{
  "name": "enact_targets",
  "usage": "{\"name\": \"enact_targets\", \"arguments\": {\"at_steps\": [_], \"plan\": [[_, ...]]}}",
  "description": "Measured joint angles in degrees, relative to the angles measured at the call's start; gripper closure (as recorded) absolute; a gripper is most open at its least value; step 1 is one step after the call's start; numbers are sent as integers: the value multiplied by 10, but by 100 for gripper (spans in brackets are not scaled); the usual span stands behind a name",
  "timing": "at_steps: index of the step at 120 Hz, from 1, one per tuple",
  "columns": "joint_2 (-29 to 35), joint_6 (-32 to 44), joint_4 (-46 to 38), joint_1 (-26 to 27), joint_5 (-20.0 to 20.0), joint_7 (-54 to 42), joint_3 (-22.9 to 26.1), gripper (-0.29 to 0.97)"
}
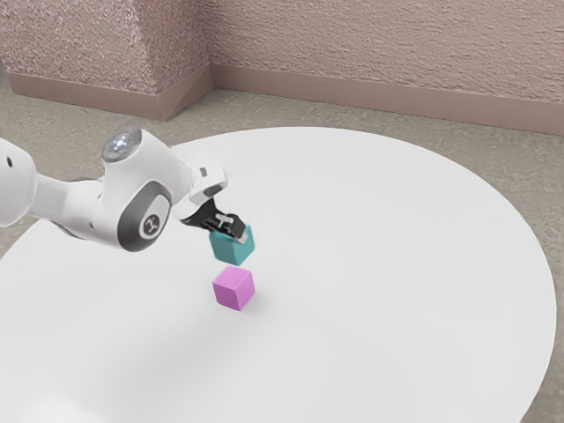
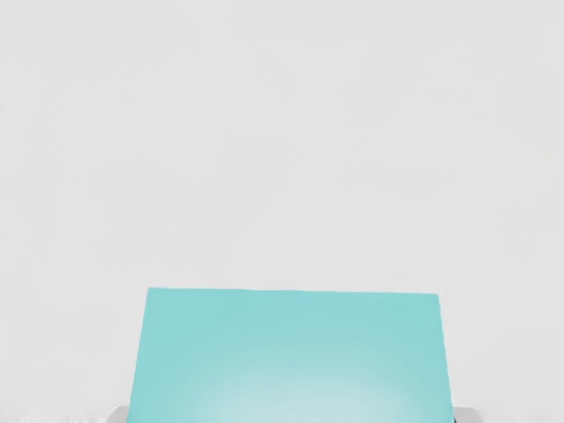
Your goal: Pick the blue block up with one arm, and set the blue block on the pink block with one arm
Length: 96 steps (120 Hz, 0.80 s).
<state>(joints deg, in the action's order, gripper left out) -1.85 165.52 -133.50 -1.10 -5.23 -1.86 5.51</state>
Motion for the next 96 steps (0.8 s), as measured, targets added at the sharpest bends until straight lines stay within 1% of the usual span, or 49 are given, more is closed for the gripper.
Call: {"name": "enact_targets", "arguments": {"at_steps": [30, 46, 96], "plan": [[6, 33, -43, -18, -2, -8, 2, 39], [4, 43, -50, -23, -2, -12, 2, 39], [-5, 59, -66, -11, -2, -21, 4, 39]]}}
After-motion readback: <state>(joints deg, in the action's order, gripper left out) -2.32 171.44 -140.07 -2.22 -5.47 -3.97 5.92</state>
